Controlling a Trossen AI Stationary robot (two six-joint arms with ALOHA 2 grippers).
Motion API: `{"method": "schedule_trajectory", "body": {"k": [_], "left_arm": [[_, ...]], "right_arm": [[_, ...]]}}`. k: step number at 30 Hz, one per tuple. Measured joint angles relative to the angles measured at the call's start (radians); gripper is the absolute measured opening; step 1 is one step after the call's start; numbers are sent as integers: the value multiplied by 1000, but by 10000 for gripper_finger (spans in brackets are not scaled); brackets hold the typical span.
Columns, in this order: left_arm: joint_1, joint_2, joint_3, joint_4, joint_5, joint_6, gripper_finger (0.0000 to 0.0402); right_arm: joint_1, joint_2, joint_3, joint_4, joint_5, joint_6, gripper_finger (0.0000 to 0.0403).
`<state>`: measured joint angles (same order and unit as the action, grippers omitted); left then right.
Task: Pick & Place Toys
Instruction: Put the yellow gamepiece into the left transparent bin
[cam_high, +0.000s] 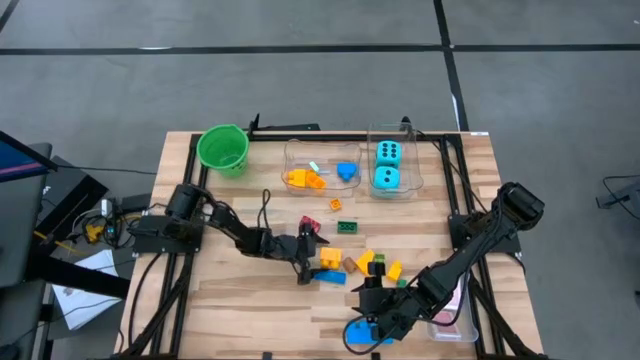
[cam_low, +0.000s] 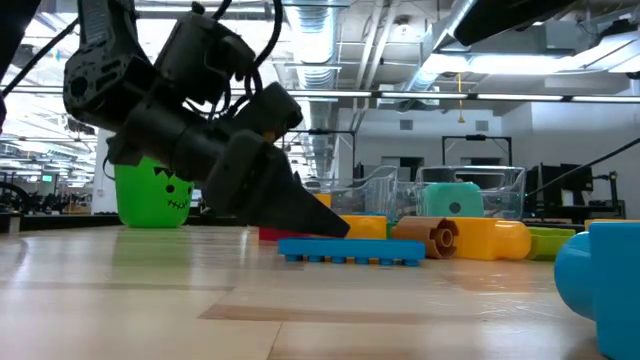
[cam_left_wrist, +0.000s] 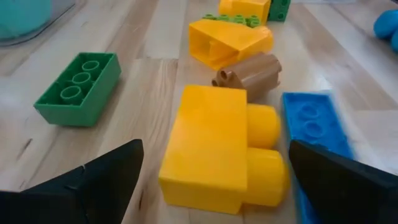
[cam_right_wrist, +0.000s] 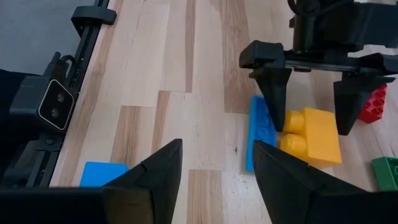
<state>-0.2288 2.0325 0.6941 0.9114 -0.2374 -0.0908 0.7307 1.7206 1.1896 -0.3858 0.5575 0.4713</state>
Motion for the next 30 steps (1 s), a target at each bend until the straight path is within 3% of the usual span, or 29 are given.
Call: {"method": "schedule_trajectory", "body": {"k": [14,30], "left_arm": [[20,7,1,-9,8,-23,384],[20,5,1,-4,7,-26,284]], "right_arm": [[2,0,0,-3,0,0,186],[2,0,0,-3,0,0,186]]}}
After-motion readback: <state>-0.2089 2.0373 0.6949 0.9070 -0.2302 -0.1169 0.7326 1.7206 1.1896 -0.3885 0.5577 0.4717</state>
